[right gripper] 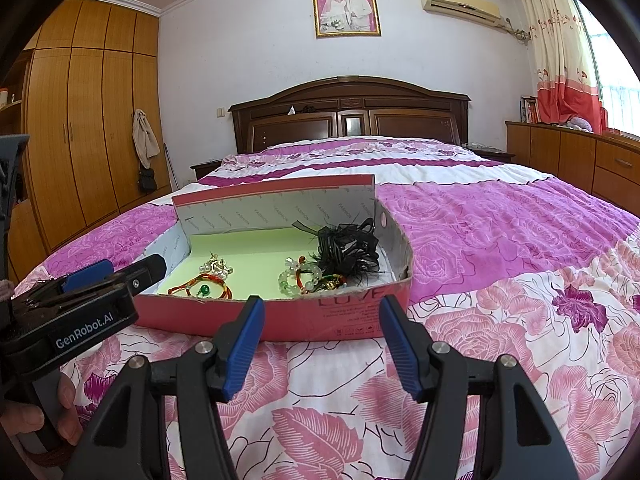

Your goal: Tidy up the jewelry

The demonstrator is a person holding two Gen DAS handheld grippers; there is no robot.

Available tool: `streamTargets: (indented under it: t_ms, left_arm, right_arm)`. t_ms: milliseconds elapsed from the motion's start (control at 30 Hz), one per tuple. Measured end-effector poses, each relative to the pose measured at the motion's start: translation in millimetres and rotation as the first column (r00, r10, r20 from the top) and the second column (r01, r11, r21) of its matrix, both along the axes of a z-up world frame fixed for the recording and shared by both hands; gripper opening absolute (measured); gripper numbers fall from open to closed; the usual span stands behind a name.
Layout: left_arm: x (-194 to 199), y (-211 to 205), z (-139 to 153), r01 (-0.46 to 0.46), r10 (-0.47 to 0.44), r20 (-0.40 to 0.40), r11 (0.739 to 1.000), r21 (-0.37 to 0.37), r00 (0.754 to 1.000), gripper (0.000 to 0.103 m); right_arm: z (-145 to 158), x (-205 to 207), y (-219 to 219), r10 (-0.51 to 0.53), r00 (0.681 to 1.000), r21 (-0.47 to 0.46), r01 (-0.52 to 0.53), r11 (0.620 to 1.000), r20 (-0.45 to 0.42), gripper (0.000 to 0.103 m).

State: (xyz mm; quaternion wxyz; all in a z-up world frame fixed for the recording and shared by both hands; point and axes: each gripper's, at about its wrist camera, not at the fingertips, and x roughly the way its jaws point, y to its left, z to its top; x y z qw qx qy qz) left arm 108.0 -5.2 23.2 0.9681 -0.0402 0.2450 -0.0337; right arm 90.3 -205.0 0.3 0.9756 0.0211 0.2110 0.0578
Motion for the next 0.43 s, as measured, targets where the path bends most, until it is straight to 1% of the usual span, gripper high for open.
streamTargets:
  t_ms: [433]
  left_arm:
    - [0.1,-0.1,-1.2,0.006,-0.006,-0.002,1.000,0.004,1.000,0.068]
  right_arm:
    - [-0.7,0.1,-0.4,-0.001,1.000,-0.001,0.001,1.000,-0.002,0.063]
